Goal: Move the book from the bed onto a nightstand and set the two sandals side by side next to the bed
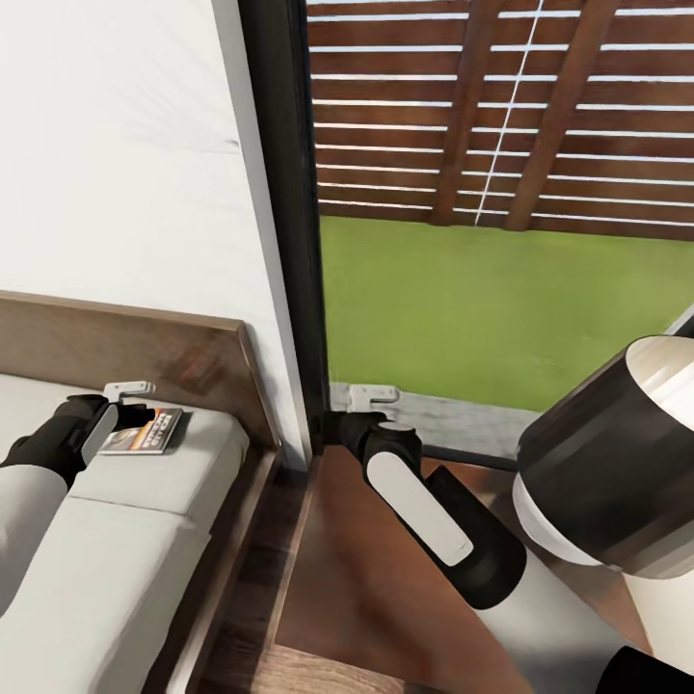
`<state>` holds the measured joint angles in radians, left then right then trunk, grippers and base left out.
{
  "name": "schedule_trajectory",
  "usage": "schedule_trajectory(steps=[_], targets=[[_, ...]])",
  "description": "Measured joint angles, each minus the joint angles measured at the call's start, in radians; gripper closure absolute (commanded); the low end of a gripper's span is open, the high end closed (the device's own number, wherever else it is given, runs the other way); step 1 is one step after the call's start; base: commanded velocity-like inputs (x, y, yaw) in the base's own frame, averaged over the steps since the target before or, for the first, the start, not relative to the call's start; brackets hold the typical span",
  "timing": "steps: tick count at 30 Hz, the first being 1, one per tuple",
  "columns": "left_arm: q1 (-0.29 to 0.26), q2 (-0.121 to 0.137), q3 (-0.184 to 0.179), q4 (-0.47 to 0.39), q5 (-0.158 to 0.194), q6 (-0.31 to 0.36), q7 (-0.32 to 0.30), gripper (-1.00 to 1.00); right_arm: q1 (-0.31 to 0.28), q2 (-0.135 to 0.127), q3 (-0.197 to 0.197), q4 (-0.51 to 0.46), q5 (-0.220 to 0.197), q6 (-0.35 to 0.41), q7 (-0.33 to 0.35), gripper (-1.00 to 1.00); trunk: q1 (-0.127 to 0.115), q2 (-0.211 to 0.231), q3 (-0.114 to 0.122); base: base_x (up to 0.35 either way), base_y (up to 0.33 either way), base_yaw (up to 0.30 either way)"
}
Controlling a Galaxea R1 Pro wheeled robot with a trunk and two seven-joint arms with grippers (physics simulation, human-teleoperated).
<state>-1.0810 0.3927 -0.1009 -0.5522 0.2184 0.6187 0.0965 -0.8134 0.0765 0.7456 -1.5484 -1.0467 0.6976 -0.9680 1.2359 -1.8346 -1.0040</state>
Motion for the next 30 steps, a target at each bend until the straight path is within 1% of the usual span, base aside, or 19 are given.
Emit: schedule_trajectory(steps=[4,7,8,9,16,21,24,25,26,30], targets=[[0.0,0.001,0.0,0.0,0.001,-0.008,-0.001,-1.0,0.0,-0.002,0.002,0.0,0.008,-0.001,0.001,-1.0,0.0,0.0,0.0,0.0,0.0,0.0],[0.0,0.003,0.002,0.0,-0.001,-0.02,-0.002,-1.0,0.0,-0.003,0.002,0.0,0.026,-0.002,0.001,-1.0,0.0,0.0,0.0,0.0,0.0,0.0],[0.0,0.004,0.004,-0.006,-0.004,-0.025,-0.005,-1.0,0.0,-0.003,0.003,0.001,0.052,-0.002,0.001,-1.0,0.0,0.0,0.0,0.0,0.0,0.0],[0.0,0.004,0.004,-0.008,-0.005,-0.026,-0.006,-1.0,0.0,-0.003,0.003,0.001,0.057,-0.002,0.002,-1.0,0.0,0.0,0.0,0.0,0.0,0.0],[0.0,0.006,-0.001,-0.011,-0.011,-0.024,-0.005,-1.0,0.0,-0.004,0.002,0.001,0.07,-0.002,0.002,-1.0,0.0,0.0,-0.002,0.0,0.0,0.0],[-0.001,0.009,-0.001,-0.01,-0.01,-0.009,-0.005,-1.0,0.0,-0.004,0.002,0.002,0.072,-0.003,0.002,-1.0,0.0,0.0,-0.008,0.0,0.0,0.0],[-0.005,0.012,0.0,-0.01,-0.01,0.021,-0.003,-1.0,0.0,-0.004,0.002,0.001,0.073,-0.004,0.002,-1.0,0.0,0.0,-0.012,0.0,0.0,0.0],[-0.009,0.015,0.001,-0.01,-0.014,0.055,0.001,-1.0,0.0,-0.004,0.003,0.001,0.073,-0.007,0.002,-1.0,0.0,0.0,-0.013,0.0,0.0,0.0],[-0.044,0.017,0.001,-0.006,-0.048,0.148,0.012,-1.0,0.0,-0.004,0.003,0.001,0.073,-0.018,0.001,-1.0,0.0,0.0,-0.015,0.0,0.0,0.0],[-0.096,0.018,0.002,0.001,-0.092,0.194,0.016,-1.0,0.0,-0.005,0.004,0.0,0.074,-0.023,0.001,-1.0,0.0,0.0,-0.021,0.0,0.0,0.0]])
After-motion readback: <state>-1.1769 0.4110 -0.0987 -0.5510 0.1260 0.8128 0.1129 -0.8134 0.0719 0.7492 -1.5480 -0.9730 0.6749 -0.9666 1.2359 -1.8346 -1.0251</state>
